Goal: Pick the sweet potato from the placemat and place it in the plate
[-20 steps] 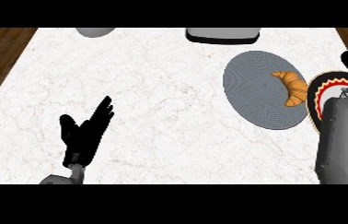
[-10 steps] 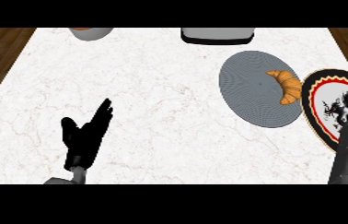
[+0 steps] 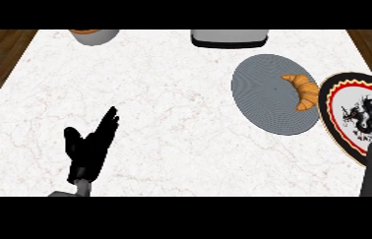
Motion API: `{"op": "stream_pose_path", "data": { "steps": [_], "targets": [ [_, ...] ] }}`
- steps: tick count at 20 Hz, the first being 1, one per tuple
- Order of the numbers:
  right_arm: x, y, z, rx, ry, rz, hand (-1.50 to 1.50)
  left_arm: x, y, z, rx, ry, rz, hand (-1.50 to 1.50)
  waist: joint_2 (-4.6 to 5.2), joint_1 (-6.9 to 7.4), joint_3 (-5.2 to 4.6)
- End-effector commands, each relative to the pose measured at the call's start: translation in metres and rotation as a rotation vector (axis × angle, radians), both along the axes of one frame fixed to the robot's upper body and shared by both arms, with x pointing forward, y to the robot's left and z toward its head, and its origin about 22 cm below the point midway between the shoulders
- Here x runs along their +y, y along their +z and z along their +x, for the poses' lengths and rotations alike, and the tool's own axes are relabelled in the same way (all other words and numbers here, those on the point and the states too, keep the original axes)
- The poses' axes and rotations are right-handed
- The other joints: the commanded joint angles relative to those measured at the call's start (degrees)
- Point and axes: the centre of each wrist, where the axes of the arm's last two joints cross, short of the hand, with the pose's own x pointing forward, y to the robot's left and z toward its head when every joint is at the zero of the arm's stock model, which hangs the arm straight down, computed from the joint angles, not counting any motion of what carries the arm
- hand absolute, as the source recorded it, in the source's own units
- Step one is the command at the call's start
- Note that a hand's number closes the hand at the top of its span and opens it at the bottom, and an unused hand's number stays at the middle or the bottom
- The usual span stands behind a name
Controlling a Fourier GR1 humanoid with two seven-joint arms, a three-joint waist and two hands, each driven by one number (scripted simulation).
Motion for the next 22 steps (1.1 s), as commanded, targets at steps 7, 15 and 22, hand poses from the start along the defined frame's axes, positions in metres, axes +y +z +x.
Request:
{"op": "stream_pose_path", "data": {
  "steps": [7,15,22],
  "targets": [
    [-0.026,-0.011,-0.002,-0.235,0.098,-0.052,-1.50,0.003,-0.004,-0.002,0.034,-0.003,-0.013,0.00,-0.01,0.08,-0.11],
    [-0.006,-0.016,-0.018,-0.450,0.042,-0.207,-1.50,0.008,-0.014,0.001,0.054,0.021,-0.001,0.00,-0.22,-1.02,-0.27],
    [0.061,-0.016,-0.041,-0.634,0.193,-0.119,-1.50,-0.001,-0.005,0.002,0.048,0.024,-0.001,0.00,-0.49,-1.42,-0.40]
  ]
}}
